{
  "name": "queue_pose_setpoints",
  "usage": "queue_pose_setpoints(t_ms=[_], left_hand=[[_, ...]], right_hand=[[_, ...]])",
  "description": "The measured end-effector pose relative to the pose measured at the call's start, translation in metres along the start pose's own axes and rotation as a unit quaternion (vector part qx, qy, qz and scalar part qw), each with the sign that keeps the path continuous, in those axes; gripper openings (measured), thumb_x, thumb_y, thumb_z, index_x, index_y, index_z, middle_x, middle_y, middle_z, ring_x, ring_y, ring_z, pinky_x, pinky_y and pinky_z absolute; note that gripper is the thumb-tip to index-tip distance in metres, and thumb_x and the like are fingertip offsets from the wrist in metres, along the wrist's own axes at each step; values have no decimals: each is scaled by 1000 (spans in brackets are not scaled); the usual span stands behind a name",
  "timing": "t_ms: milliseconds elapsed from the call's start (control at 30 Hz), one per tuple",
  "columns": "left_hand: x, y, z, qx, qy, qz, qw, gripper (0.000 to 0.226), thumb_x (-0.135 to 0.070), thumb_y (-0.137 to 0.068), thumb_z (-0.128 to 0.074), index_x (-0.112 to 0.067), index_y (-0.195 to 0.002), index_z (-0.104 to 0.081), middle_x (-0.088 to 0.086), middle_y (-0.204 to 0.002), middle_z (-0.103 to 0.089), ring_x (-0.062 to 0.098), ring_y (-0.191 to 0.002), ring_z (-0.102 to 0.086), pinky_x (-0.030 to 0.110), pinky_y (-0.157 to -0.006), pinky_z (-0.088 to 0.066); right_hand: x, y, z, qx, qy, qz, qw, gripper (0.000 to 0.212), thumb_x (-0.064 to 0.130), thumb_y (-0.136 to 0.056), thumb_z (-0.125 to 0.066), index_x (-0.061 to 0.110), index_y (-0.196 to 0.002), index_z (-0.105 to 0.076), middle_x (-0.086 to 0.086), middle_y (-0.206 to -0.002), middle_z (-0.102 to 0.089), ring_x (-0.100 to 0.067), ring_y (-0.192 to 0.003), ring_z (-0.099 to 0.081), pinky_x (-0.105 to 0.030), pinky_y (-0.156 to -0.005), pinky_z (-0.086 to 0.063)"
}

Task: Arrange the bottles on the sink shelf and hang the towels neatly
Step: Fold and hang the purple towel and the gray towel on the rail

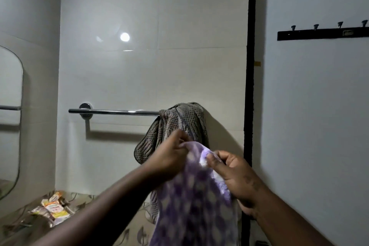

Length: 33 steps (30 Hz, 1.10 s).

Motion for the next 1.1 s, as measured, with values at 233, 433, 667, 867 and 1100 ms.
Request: queue_pose_setpoints(t_ms=[233,433,667,867,1100], left_hand=[[-5,8,-23,115,173,-45,977,32,-24,-103,-52,-6,-128,-63,15,-116,-73,20,-108,-67,36,-99,-52],[-5,-4,-9,53,-217,-133,966,34,-37,-100,-63,-22,-73,-50,-9,-65,-52,2,-59,-40,32,-58,-35],[-10,-10,16,-141,20,-122,982,48,-61,-85,-68,-15,-73,-62,-16,-70,-29,12,-64,-20,42,-50,-33],[-3,7,-18,106,97,-48,988,28,-14,-85,-83,-16,-64,-65,-6,-62,-62,6,-59,-51,20,-56,-44],[-9,-3,-9,-79,3,-123,989,25,-10,-96,-67,-19,-80,-50,-19,-60,-55,-4,-56,-44,15,-56,-38]], right_hand=[[25,-17,-10,37,17,63,997,11,15,-94,-64,5,-94,-68,-11,-92,-71,-19,-88,-62,-32,-82,-52],[15,-4,-8,17,-46,-12,999,7,4,-95,-61,5,-101,-62,-18,-96,-71,-24,-88,-65,-32,-78,-55],[-5,22,0,11,-35,-90,995,26,21,-87,-67,0,-102,-61,-18,-91,-68,-21,-82,-60,-24,-65,-55],[12,0,-13,-77,-112,-12,991,11,11,-98,-57,1,-94,-61,-21,-93,-69,-25,-86,-62,-34,-77,-54],[16,1,-11,17,-43,-46,998,37,23,-78,-77,-1,-101,-60,-30,-98,-70,-30,-90,-64,-47,-87,-53]])
Point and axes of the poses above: each hand's wrist, its own y-axis away from the middle knuckle, its own z-axis out of the back of the hand, x = y × z, the point moved 2 cm from there along -y, towards the middle knuckle
